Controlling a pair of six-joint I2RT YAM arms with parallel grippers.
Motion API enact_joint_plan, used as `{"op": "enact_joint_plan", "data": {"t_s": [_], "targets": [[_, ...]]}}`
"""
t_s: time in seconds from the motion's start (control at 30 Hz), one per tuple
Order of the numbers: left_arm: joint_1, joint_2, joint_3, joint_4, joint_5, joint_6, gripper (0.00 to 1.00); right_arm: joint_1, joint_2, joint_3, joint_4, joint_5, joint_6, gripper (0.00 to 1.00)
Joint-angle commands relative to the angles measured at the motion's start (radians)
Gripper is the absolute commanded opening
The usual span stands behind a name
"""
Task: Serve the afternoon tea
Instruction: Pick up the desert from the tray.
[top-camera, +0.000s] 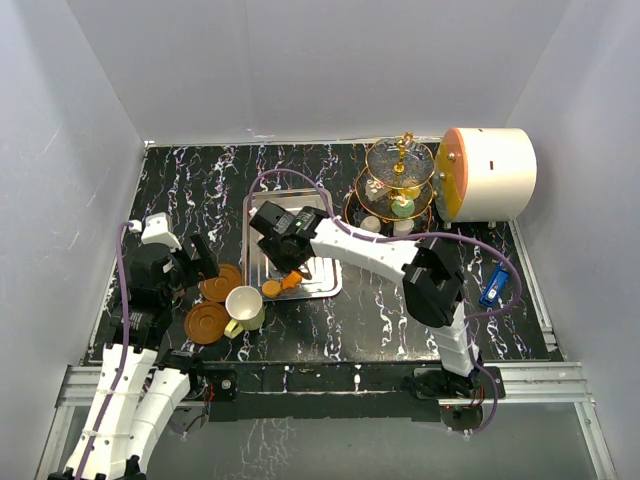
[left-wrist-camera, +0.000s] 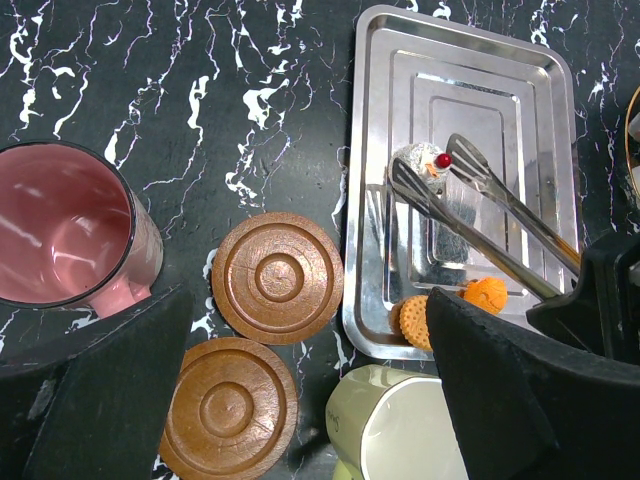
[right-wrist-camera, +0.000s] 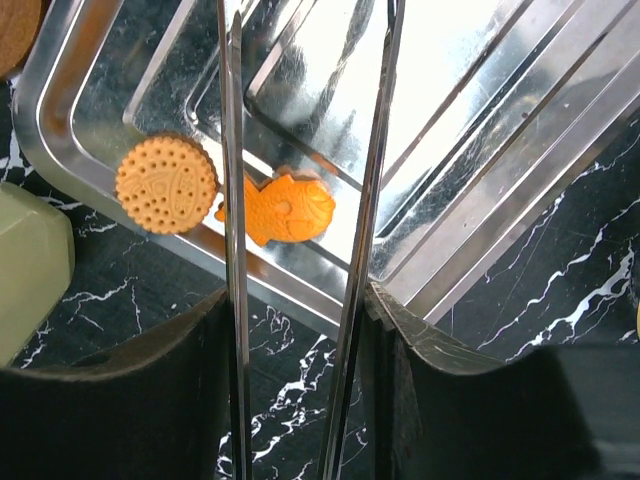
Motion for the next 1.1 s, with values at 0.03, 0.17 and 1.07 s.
{"op": "enact_joint_plan", "data": {"t_s": [0.03, 0.17, 1.07], "targets": [[-0.002, -0.004, 0.028, 0.002, 0.008, 0.008, 0.99, -0.021, 0.027, 0.089, 0.02, 0.002, -0.017, 0.43], [-0.002, -0.004, 0.027, 0.003, 0.008, 0.008, 0.99, -0.021, 0.03, 0.086, 0.013, -0.024, -0.009, 0.35], [-0.002, 0.007, 0.028, 0.004, 0.013, 0.008, 0.99, -0.023, -0.452, -0.284, 0.029, 0.025, 0.136, 0.26]]}}
